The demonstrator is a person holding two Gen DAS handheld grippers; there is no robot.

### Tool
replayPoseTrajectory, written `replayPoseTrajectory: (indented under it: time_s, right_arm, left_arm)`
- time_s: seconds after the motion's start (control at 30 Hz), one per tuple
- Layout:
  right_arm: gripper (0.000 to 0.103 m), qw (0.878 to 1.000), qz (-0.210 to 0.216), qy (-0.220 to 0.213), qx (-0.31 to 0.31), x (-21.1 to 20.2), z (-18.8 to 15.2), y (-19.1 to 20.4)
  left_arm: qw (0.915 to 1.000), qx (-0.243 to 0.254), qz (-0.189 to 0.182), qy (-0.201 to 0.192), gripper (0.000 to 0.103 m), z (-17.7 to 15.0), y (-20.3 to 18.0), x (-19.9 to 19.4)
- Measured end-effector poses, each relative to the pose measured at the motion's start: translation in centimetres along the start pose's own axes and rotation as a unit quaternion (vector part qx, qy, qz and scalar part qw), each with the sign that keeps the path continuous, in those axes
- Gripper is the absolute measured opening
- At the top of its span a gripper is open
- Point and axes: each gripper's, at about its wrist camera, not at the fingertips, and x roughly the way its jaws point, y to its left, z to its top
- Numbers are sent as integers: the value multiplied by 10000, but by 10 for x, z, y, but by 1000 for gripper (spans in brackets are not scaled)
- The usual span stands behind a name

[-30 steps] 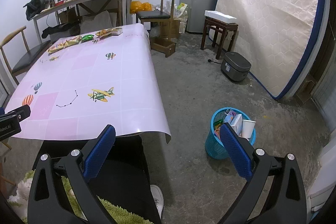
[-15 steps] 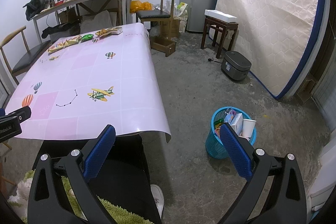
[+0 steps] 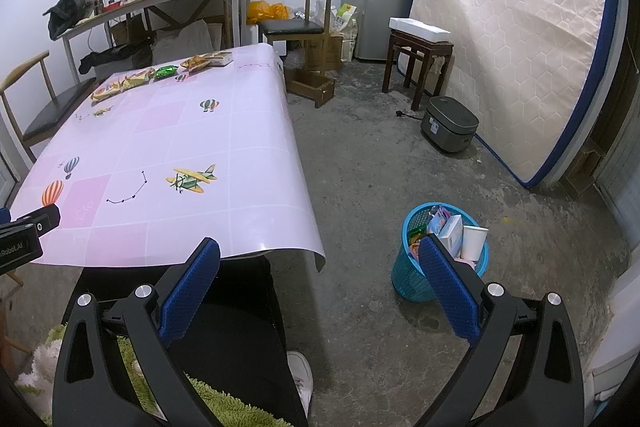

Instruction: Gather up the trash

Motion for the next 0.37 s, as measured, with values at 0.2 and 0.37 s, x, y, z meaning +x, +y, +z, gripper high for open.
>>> replayPoseTrajectory:
  time_s: [0.2,0.37]
  right_arm:
    - [97,10000,0,4,3,0,0,0]
    - [97,10000,1,4,4,0,0,0]
  left_arm:
    - [10000,3,-1,8,94,1,0,0]
    - [10000,26,-26,40,94,-2,-1,3]
